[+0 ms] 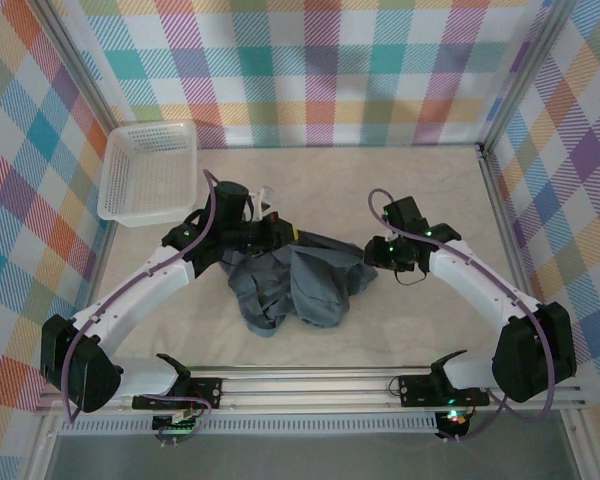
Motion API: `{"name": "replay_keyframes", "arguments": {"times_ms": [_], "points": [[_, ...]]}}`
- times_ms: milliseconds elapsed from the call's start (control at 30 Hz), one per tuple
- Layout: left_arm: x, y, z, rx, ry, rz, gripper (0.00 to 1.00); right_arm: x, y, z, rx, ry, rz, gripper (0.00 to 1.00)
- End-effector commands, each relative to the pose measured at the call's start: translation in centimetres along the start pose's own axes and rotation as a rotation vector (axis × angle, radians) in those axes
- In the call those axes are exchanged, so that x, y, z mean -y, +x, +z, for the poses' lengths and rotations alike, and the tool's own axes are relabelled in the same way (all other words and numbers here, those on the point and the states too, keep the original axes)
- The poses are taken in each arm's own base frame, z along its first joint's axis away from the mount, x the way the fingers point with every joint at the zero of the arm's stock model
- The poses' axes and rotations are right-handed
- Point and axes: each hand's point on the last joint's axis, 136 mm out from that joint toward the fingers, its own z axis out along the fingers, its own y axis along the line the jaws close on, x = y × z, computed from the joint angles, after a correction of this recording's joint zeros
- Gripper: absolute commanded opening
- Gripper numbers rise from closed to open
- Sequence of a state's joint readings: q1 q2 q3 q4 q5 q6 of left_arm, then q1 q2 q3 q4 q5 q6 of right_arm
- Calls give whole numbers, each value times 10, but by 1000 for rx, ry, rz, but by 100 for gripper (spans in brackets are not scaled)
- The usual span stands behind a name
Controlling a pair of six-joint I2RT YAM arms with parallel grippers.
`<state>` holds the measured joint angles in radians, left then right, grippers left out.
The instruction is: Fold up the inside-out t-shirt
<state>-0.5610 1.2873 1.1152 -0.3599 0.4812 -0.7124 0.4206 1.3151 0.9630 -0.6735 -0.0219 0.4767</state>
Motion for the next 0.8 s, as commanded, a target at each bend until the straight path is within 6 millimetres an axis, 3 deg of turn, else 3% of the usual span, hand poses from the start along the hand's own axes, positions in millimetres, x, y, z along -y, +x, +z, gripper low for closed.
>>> {"name": "replay_keyframes", "arguments": {"times_ms": [0, 67, 133, 167, 333, 367, 433, 567, 767], "points": [[0, -7, -4, 31, -7, 26, 0, 12, 27, -2, -80, 2, -15, 36], [-1, -8, -2, 31, -7, 25, 0, -8, 33, -4, -88, -123, -33, 29], [-4, -9, 1, 29, -19, 24, 0, -32, 35, -11, -95, -269, -61, 4], [-7, -9, 2, 30, -35, 22, 0, -46, 34, -19, -94, -349, -73, 0], [-40, -12, 5, 59, -184, -31, 0, -106, 9, -83, 53, -652, -138, 0], [-51, -13, 4, 68, -239, -51, 0, -111, 2, -91, 94, -674, -138, 0], [-71, -15, 2, 79, -320, -77, 11, -111, -15, -95, 154, -642, -111, 0], [-103, -29, 3, 115, -391, -126, 26, -112, -46, -63, 117, -538, -82, 0], [-128, -50, 18, 101, -360, -160, 44, -131, -74, 11, -97, -501, -69, 7]]}}
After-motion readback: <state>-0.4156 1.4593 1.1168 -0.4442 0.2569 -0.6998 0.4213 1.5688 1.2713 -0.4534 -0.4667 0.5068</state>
